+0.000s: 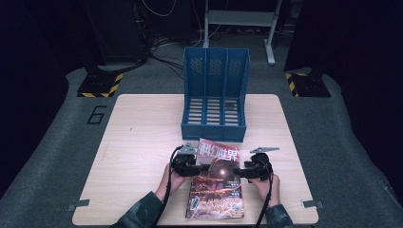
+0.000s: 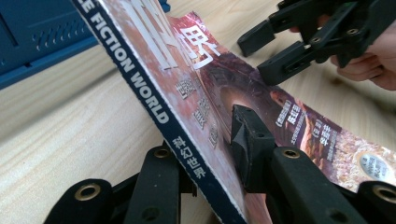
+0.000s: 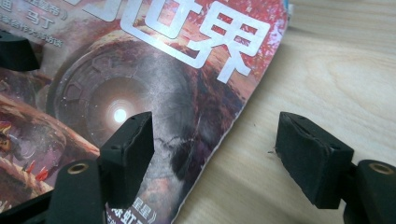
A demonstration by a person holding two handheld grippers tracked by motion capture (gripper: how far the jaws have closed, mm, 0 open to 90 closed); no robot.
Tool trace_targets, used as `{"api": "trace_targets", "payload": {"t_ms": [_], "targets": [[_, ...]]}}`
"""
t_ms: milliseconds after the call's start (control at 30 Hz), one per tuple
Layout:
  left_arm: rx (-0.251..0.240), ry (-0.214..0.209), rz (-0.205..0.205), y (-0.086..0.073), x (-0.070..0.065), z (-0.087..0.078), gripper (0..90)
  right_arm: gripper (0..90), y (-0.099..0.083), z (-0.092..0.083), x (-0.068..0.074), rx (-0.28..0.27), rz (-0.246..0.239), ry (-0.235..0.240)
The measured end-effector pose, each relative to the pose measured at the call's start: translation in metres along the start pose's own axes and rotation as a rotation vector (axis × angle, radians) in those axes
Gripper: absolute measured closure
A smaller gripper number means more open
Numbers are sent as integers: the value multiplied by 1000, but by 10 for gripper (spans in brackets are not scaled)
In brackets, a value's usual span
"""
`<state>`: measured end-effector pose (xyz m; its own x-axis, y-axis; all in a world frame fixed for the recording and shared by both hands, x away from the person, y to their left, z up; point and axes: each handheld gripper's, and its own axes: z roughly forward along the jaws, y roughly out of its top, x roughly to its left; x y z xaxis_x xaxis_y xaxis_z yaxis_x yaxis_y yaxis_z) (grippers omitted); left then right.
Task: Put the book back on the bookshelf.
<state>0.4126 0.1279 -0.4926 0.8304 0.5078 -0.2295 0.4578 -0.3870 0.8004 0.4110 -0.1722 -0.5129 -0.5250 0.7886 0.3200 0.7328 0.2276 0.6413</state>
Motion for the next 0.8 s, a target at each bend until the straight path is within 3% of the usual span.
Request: {"api": "trace_targets", "payload": {"t_ms": [100, 367, 667, 800], "targets": [[-8, -5, 13, 1, -2, -3, 732, 266, 7, 5, -1, 20, -15, 20], [-66, 2, 44, 1, -8, -10, 742, 242, 19, 13, -3, 47, 6, 87], [-80, -12, 74, 2, -9, -13, 744, 274, 24, 25, -9, 7, 46, 210], [-69, -17, 64, 3, -6, -14, 740, 320, 24, 23, -8, -7, 58, 201]]}}
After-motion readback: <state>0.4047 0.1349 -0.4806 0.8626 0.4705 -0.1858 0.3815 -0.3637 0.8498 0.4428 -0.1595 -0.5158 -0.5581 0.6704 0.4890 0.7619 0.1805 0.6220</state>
